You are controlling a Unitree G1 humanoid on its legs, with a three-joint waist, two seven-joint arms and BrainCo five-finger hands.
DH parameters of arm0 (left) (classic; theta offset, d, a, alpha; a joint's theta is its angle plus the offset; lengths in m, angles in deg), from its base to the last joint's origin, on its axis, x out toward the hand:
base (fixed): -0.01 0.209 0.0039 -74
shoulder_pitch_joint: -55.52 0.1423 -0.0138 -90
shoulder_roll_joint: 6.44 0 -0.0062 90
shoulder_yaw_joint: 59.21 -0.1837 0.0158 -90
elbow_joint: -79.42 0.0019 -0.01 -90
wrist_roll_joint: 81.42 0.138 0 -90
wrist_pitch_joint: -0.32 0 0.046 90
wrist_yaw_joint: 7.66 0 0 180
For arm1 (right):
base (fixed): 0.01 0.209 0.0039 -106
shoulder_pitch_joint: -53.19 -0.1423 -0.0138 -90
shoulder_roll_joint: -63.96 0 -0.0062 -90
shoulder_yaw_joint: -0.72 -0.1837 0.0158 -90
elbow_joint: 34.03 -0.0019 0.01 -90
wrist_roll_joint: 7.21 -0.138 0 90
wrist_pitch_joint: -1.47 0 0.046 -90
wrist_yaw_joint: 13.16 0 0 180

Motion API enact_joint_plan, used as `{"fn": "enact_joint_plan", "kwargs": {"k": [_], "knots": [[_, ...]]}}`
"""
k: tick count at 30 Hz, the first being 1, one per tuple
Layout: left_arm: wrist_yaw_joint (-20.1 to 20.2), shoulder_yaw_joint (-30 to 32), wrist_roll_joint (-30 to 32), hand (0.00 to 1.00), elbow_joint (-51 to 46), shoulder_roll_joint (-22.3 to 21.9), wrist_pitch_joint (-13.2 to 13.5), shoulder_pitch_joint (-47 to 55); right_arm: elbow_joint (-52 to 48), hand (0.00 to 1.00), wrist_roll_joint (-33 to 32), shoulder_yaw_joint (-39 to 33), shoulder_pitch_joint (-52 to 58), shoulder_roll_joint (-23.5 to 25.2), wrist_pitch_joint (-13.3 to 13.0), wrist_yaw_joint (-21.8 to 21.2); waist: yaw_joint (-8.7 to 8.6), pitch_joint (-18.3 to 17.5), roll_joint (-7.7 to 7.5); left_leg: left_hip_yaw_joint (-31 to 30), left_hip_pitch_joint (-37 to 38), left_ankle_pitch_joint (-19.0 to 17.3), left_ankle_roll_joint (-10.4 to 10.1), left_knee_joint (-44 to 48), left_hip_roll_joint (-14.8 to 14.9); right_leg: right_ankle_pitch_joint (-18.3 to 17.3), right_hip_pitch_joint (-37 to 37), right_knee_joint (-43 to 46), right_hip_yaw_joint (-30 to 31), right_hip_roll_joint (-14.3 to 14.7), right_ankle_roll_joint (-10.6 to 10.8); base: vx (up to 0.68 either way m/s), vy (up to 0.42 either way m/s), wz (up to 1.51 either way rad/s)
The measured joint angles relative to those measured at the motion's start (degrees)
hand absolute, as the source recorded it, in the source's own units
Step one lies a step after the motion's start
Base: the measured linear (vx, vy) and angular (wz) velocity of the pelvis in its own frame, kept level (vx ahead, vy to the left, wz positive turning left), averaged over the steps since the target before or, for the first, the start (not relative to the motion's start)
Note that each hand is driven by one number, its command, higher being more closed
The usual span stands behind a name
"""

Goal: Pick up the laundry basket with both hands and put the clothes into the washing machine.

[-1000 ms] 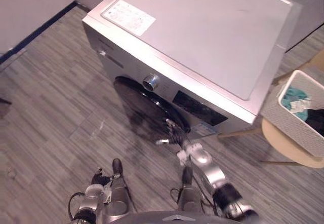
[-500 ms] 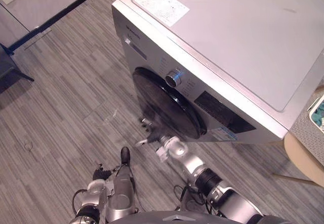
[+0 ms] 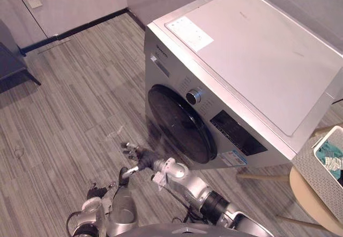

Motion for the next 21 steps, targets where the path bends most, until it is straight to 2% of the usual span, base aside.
{"fn": "enact_joint_plan", "kwargs": {"k": [3,5,11,14,21], "knots": [[0.0,-0.1,0.2,0.00,2.4,1.6,-1.0,1.8,-10.2,0.00,2.1,-5.3,7.6,-3.9,-0.8,1.3,-1.08,-1.3,-0.66,2.5,-0.1,-0.2,-0.1,0.0,0.3,0.4,-2.3,0.4,2.4,0.1,0.1,0.01,-0.009,-0.40],[0.1,-0.1,1.5,0.00,3.8,2.3,-1.6,3.3,-18.1,0.00,5.1,-13.3,16.3,-7.5,-1.8,1.3,-2.32,-2.0,-1.30,4.2,0.1,-0.3,-0.2,0.0,0.7,0.8,-3.7,0.6,4.5,0.3,0.1,0.01,-0.015,-0.38],[0.5,-0.1,3.4,0.00,4.2,3.5,-1.5,5.4,-23.4,0.00,8.9,-31.7,32.9,-9.9,-2.6,1.3,-5.15,-3.3,-2.83,9.3,1.8,-1.2,-0.5,0.0,1.6,1.4,-7.0,1.3,10.1,1.1,-0.1,-0.02,-0.004,-0.44],[0.9,-1.0,3.5,0.00,4.0,4.1,-1.4,5.5,-26.6,0.00,9.0,-34.6,38.2,-9.4,-3.0,1.3,-6.59,-3.3,-3.10,10.2,2.4,-1.5,-1.0,0.0,1.8,1.8,-7.3,0.9,11.2,1.4,-0.6,-0.05,0.004,-0.25],[1.2,-4.3,3.4,0.00,2.6,5.5,-0.7,5.7,-26.8,0.00,10.8,-35.7,40.4,-5.6,-3.9,1.4,-6.44,-4.1,-4.20,10.6,1.8,-1.7,-0.7,0.0,1.6,1.9,-8.0,0.5,11.4,1.1,-0.5,-0.03,0.005,-0.02]]}}
